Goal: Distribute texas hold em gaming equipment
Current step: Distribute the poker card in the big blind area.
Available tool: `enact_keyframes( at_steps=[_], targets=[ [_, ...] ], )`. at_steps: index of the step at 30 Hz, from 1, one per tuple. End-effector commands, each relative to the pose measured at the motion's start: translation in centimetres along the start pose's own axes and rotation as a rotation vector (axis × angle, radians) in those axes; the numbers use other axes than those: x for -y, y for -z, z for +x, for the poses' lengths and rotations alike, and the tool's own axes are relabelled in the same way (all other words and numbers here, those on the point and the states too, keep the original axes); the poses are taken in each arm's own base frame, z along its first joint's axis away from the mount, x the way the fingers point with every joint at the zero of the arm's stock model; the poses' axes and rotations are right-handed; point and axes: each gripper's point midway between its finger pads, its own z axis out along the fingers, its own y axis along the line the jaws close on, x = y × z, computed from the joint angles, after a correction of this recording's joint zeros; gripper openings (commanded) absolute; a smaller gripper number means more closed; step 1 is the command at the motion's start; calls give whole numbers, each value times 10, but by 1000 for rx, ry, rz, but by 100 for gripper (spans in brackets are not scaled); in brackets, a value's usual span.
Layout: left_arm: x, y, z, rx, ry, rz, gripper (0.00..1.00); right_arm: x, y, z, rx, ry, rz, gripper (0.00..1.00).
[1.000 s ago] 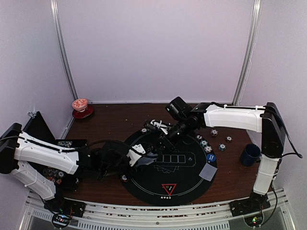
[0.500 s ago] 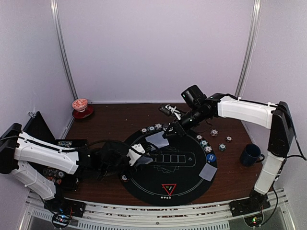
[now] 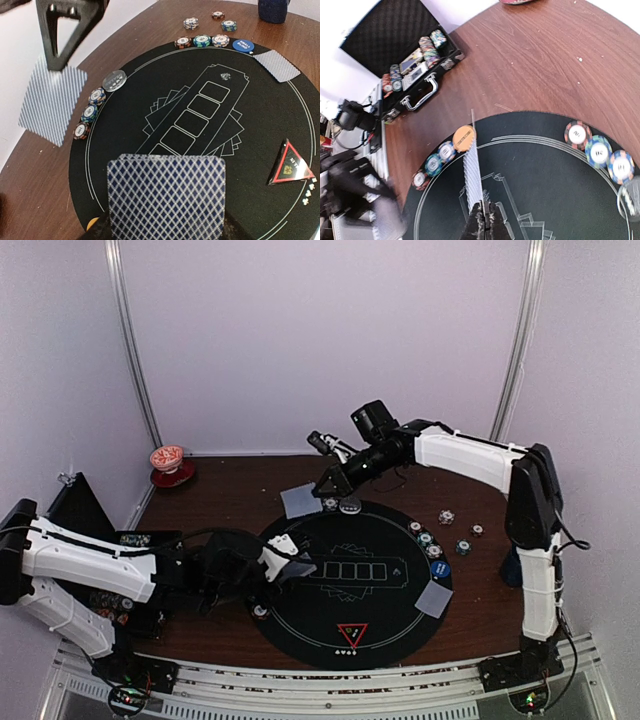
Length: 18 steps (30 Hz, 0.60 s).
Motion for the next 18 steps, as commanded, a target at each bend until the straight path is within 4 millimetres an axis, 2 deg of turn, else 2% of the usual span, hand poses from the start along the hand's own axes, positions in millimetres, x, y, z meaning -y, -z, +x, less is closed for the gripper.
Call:
enact_keyframes(
  at_steps=[1,7,18],
  targets=[
    [-9,13,-20,73,22,-31,51,9,-46,16,-89,-20,-5,0],
    [-18,26,-25,105,43,-52,51,19,-87,22,-111,-30,-4,0],
    [-15,20,-22,88,36,-47,52,31,-121,27,-64,-116,-32,0]
  ],
)
